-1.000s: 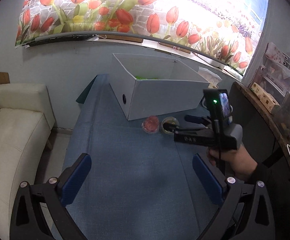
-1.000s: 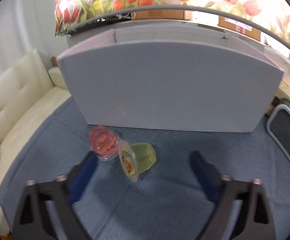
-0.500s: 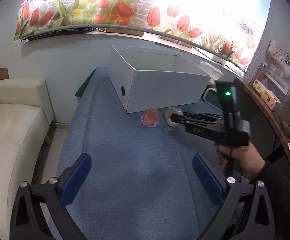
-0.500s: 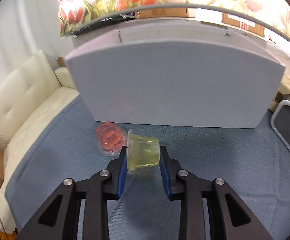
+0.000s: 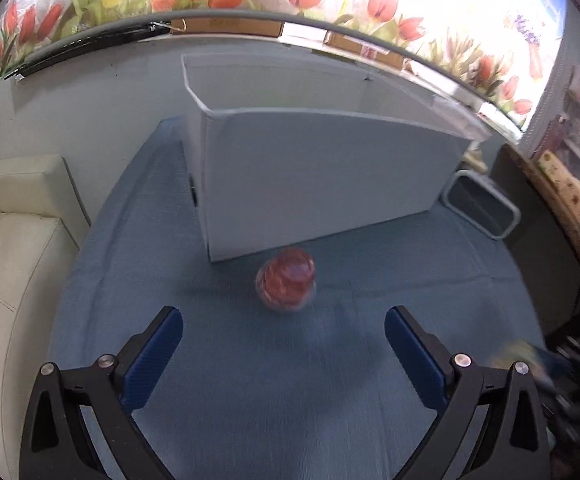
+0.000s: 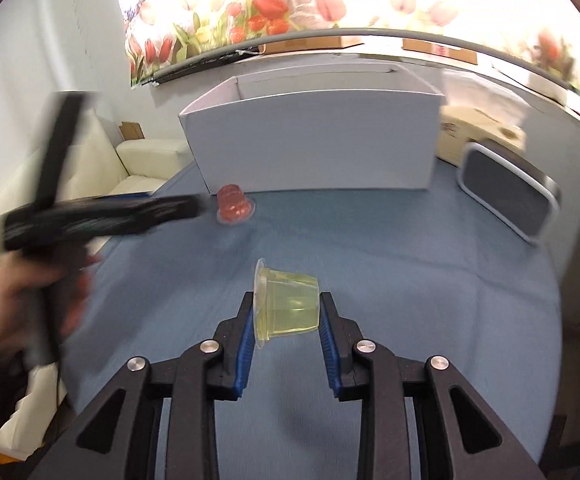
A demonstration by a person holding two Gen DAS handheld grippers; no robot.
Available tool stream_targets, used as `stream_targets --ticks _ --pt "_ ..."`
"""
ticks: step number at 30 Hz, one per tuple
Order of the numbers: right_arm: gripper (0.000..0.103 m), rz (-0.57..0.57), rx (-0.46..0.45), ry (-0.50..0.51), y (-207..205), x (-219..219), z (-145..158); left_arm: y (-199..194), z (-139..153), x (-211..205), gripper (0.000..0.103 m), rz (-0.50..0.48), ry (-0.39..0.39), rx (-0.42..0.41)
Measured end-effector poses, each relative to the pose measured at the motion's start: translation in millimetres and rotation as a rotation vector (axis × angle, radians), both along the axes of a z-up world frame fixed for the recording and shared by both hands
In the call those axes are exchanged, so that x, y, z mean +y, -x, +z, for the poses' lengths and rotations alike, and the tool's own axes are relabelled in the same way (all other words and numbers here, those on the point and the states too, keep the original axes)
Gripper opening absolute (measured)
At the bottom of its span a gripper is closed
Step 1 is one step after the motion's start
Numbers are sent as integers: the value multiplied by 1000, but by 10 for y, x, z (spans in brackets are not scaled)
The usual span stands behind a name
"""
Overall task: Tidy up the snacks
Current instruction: 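Grasp the last pink jelly cup with the left tool while the right tool holds its cup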
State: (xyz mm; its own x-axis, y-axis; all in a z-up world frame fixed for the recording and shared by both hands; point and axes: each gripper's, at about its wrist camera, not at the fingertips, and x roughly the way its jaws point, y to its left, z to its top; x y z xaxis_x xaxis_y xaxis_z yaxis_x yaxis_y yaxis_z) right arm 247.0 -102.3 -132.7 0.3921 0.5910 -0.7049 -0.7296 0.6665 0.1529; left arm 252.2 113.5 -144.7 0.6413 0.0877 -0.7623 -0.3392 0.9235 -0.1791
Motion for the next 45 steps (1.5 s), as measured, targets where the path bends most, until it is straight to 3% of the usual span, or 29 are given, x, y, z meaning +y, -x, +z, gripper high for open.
stream_targets --ticks 4,10,14,15,22,26,27,28,32,33,36,38,40,41,42,44,45 --pt "32 -16 27 -40 125 -263 37 -348 -219 -16 103 25 -49 46" --pt "32 -37 34 -53 165 -424 -17 -525 -343 -133 99 -5 -122 61" --pt "32 -44 55 -77 193 -443 -27 -542 -336 -115 57 30 -151 77" --pt "32 -46 60 -81 199 -438 -28 -528 -321 -110 51 27 -150 80" --pt "32 -25 47 -90 250 -340 -20 -371 -192 -131 50 -23 -86 61" --pt "32 -15 33 -97 299 -288 5 -157 25 -301 47 -84 -99 12" --pt "32 -14 29 -97 304 -281 13 -78 108 -361 10 -107 -98 -4" --pt "32 -12 22 -95 316 -270 22 -2 138 -399 3 -116 -103 -8" --pt "32 -7 15 -102 320 -231 50 171 308 -510 3 -157 -127 -23" --pt "32 -10 10 -86 314 -206 42 182 294 -502 3 -164 -136 -16" --pt "32 -6 13 -87 339 -187 41 259 201 -346 3 -146 -65 -6" --pt "32 -3 5 -86 364 -190 42 339 107 -294 4 -133 -93 0" --pt "32 -1 18 -91 365 -191 23 384 -3 -238 8 -143 -63 28" --pt "32 -3 22 -88 361 -188 9 398 -33 -222 26 -147 -60 34" --pt "32 -3 26 -86 357 -184 -5 424 -59 -212 54 -158 -57 36" --pt "32 -1 34 -86 354 -172 -31 479 -73 -226 83 -175 -55 8" --pt "32 0 40 -87 354 -164 -41 496 -64 -235 90 -181 -63 -12"
